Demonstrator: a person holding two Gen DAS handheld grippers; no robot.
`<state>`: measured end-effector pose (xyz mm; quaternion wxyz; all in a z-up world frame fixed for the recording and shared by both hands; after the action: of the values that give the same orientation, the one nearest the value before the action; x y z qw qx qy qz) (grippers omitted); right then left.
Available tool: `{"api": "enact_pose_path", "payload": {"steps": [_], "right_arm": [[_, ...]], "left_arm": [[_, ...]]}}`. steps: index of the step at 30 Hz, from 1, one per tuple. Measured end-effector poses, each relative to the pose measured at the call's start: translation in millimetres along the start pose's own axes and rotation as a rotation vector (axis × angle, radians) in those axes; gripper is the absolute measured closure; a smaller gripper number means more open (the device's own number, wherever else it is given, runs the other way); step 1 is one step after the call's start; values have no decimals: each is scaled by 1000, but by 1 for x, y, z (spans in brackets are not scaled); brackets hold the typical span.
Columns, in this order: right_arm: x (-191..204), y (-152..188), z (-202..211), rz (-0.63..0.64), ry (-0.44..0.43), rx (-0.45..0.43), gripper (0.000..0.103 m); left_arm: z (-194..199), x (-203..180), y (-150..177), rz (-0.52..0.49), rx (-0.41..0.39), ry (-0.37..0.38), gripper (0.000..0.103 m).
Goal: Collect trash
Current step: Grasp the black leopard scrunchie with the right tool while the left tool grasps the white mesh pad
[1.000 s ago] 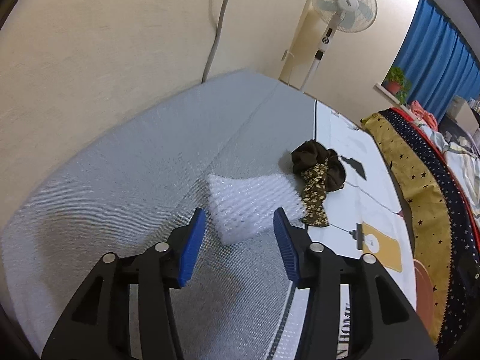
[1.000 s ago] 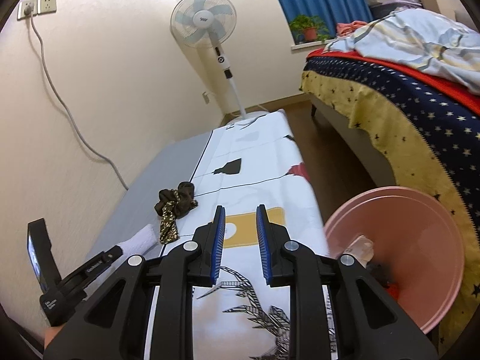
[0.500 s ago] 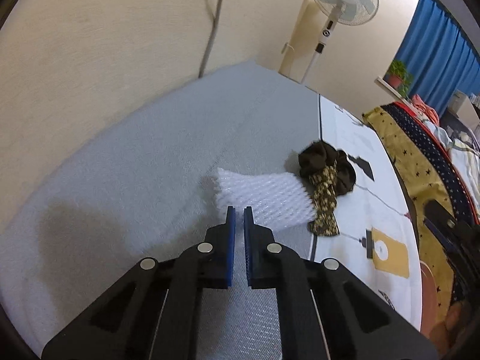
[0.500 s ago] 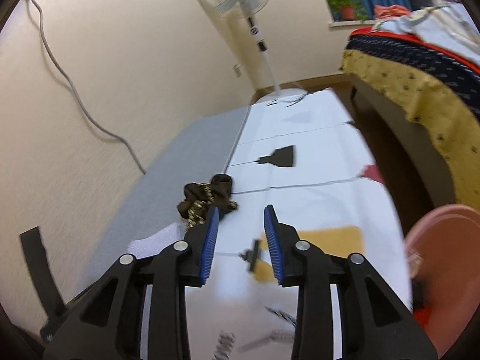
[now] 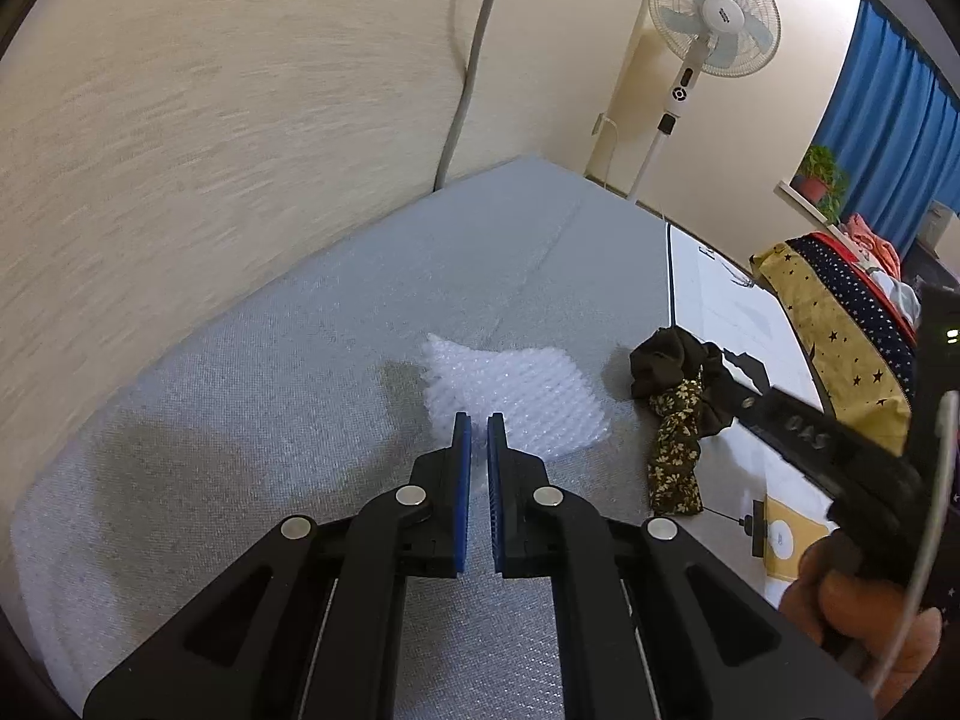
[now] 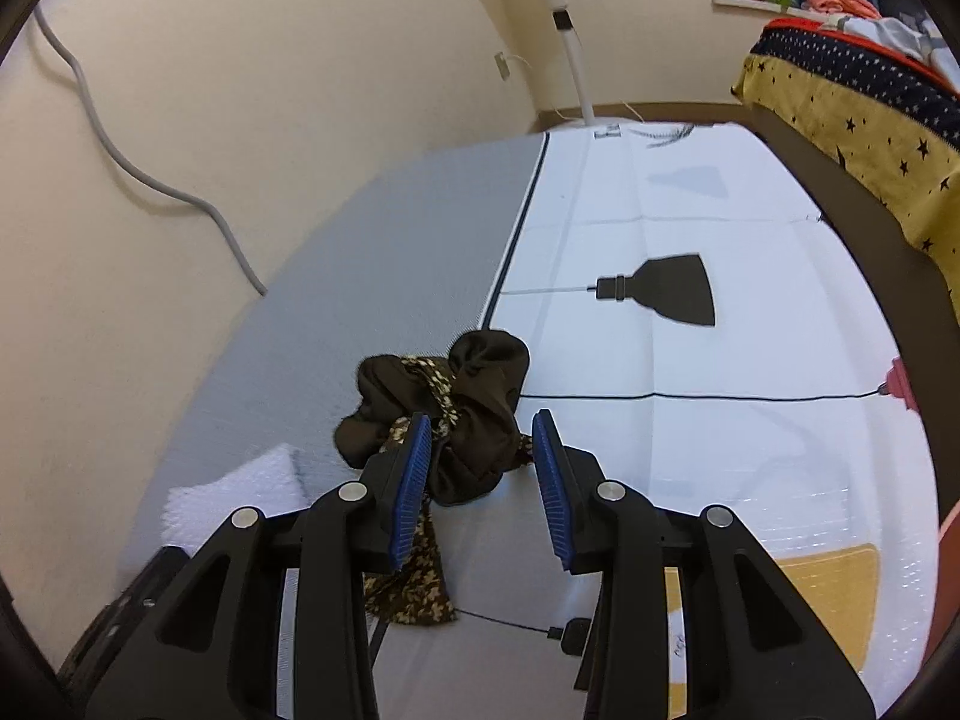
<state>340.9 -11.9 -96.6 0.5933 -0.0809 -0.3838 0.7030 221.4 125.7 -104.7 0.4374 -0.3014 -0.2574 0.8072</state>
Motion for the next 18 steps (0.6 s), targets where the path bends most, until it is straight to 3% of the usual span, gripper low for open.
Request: {"api": "enact_pose_path", "payload": {"steps": [3, 4, 10, 18], "right_arm": [[4, 3, -1, 22, 2, 4, 97], [5, 4, 0, 29, 0, 3, 99], [4, 9, 30, 42, -10, -37, 100], [-12, 24, 99, 44, 30, -109, 100]], "left_arm": [[-1, -3, 0, -8, 0, 3, 98], [-1, -4, 1, -12, 2, 5, 98], [3, -12, 5, -38, 5, 34, 98], [21, -32, 13, -108, -11, 89, 98]]}}
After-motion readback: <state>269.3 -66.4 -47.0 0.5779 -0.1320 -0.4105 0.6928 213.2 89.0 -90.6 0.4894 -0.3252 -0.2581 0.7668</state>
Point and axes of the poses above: each gripper's, at about its wrist camera, not at the fingertips, and z roughly against the way its jaws point, x to its left, y to its underside, the point moved 8 cm from there along -z, roughly the way its jaws point, and after that the axes turned 2 degrees about x, right-handed, at the moved point
